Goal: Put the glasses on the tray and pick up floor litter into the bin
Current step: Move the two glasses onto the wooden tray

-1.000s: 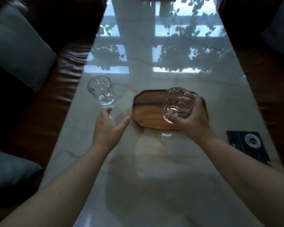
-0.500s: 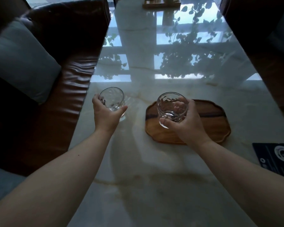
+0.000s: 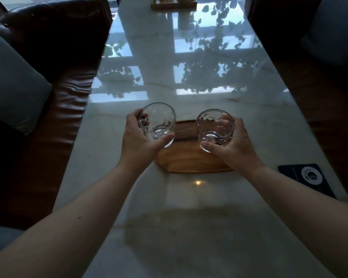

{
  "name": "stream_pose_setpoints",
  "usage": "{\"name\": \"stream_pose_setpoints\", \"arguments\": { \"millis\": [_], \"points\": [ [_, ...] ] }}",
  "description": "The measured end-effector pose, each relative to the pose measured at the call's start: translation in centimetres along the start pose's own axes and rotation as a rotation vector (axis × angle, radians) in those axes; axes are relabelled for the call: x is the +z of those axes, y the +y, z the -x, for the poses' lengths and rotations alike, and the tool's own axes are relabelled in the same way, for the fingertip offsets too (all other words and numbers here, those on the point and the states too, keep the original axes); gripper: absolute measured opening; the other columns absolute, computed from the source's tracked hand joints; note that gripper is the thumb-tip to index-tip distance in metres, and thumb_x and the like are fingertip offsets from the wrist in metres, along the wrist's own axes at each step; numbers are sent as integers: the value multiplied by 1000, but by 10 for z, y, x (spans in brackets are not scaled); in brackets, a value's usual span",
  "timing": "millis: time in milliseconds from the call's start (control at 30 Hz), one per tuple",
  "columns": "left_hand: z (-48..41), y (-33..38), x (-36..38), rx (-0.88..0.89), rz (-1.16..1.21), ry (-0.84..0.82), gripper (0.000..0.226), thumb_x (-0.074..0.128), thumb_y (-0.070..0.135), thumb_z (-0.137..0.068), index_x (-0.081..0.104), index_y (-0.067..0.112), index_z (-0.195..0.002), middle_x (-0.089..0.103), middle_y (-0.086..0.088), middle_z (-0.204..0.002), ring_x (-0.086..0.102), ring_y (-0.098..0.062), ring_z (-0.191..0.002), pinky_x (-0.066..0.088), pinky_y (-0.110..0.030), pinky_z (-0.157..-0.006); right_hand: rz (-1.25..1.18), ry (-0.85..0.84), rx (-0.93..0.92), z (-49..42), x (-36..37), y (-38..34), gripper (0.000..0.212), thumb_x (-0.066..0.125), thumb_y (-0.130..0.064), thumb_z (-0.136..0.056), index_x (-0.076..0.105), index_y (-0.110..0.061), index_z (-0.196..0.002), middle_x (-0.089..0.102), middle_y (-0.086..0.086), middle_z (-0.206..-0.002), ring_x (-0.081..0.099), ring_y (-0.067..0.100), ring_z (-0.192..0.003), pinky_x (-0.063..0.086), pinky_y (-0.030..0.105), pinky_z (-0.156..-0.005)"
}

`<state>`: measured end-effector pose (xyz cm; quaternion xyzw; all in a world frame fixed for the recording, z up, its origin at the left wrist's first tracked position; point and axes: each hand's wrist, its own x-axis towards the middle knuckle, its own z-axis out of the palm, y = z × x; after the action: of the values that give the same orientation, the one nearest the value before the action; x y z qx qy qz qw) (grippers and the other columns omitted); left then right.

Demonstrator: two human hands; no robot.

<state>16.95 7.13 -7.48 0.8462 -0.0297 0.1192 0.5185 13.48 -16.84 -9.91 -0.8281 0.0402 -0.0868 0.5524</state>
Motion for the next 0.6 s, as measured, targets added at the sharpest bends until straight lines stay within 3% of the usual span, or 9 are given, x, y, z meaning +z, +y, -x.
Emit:
{"name": "stream_pose_setpoints", "arguments": {
  "millis": [67, 267, 400, 500, 600],
  "points": [
    [3, 8, 19, 14, 13, -23, 86, 90, 29, -53, 42, 16, -122, 54, 0, -115, 56, -5, -98, 43, -8, -84, 22, 16, 5, -3, -15, 7, 85, 87, -40, -56, 38, -26, -124, 57, -1, -123, 60, 4, -107, 51, 33, -95],
    [6, 13, 56, 10, 20, -77, 88, 90, 30, -54, 40, 18, -125, 51, 2, -117, 55, -8, -101, 43, -6, -81, -10, 42, 40, -9, -44, 30, 85, 85, -49, -54, 36, -33, -122, 56, -11, -118, 60, -1, -104, 52, 28, -91],
    [7, 7, 67, 0, 3, -83, 92, 90, 31, -53, 38, 18, -127, 51, 1, -119, 56, -12, -106, 45, -17, -88, -42, 27, 63, -8, -48, 42, 83, 87, -42, -56, 36, -35, -122, 55, -8, -121, 59, -3, -105, 49, 18, -88],
    [8, 0, 70, 4, -17, -76, 91, 90, 33, -53, 39, 19, -126, 52, 1, -118, 56, -10, -104, 44, -9, -84, -37, 8, 58, -8, -46, 47, 81, 87, -39, -58, 36, -34, -121, 54, -13, -119, 55, -14, -102, 43, 3, -80],
    [12, -6, 72, -6, -13, -74, 89, 90, 34, -51, 39, 25, -123, 54, 2, -117, 58, -7, -102, 44, -8, -81, -24, 8, 58, -9, -41, 48, 83, 87, -42, -57, 35, -35, -122, 54, -12, -120, 54, -15, -103, 43, 3, -80]
  ]
}}
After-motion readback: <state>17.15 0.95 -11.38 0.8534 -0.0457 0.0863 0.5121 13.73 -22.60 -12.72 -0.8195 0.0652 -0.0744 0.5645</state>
